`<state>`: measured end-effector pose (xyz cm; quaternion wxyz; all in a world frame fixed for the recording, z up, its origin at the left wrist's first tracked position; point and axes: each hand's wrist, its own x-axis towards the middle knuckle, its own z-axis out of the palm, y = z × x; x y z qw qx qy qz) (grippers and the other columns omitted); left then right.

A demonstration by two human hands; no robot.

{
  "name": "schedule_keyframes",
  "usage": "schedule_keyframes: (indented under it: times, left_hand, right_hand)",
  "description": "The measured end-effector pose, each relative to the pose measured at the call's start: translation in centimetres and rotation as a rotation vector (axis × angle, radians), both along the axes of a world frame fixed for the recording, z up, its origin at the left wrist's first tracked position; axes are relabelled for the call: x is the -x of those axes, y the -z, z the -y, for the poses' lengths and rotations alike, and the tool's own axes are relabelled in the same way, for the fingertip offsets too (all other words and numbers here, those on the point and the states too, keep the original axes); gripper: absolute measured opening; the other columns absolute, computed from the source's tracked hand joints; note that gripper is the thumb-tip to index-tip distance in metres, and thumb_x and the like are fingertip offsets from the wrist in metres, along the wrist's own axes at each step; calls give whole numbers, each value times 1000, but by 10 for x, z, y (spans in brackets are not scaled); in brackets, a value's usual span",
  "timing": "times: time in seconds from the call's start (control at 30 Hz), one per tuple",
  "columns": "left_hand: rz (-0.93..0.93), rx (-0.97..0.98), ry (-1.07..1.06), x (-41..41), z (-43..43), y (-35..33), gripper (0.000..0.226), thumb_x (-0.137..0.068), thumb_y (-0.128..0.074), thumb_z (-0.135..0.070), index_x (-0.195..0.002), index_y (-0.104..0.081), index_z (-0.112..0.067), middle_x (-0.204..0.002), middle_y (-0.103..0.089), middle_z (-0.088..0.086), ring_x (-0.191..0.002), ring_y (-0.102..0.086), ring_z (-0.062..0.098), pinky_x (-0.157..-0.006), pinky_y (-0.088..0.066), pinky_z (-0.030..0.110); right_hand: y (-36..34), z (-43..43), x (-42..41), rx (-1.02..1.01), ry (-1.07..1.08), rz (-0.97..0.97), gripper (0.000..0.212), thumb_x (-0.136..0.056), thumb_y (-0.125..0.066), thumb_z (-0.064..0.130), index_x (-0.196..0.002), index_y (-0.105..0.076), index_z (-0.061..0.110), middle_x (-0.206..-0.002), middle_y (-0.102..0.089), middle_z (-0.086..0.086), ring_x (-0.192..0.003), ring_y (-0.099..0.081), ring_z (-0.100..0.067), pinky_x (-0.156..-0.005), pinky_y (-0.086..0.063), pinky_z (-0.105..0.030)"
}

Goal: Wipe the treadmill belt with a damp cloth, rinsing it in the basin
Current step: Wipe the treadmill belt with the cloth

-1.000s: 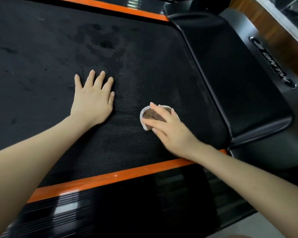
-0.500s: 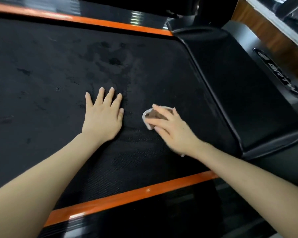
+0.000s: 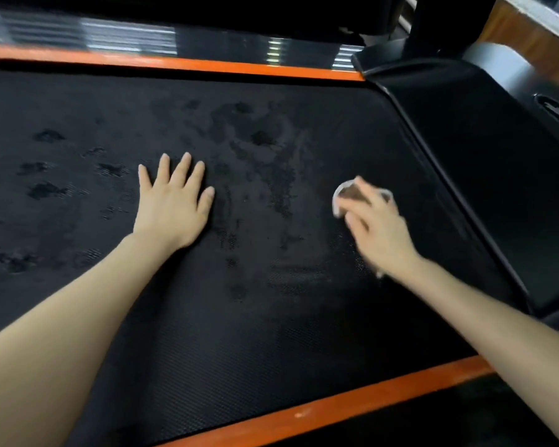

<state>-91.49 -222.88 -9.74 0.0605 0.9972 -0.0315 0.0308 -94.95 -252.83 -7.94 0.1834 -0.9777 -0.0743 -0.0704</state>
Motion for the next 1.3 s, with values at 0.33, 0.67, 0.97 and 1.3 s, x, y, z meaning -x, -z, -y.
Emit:
schedule_keyframes:
  times: [0.33,0.67,0.97,1.3]
  left_hand:
    - [27,20,27,0,-1,8,70,-91,-9,-48,-145,-33,-11,-152,-30,14,-140,-19,41,-112,-10,60]
    - [15,45,21,-3,-3,7,68,-91,-12,-47,-143,-37,-12,-150,-34,13,-140,-22,39,-112,-13,60]
    - [13,42,29,-2,-3,7,68,-92,-12,-49,-143,-39,-12,-149,-36,12,-140,-24,38,-112,-13,59]
    - [25,-57,-7,-65,-30,-10,53,-99,-25,-41,-146,-32,-17,-154,-29,7,-142,-17,34,-112,-1,60]
  right_hand:
    - [3,-40,-15,22,-441,-77,29,-91,-46,16,-109,-67,24,-148,-38,-11,-135,-35,-29,-109,-16,-64]
    - [7,-94,-4,29,-514,-66,28,-88,-43,18,-101,-66,26,-142,-44,-10,-121,-39,-33,-105,-31,-55]
    - [9,-79,-155,7,-63,-40,31,-98,-44,18,-119,-63,28,-154,-28,-2,-141,-24,-27,-115,-4,-57]
    - [11,-78,-151,16,-85,-15,32,-98,-44,18,-122,-62,29,-153,-29,-1,-139,-25,-29,-116,-5,-55]
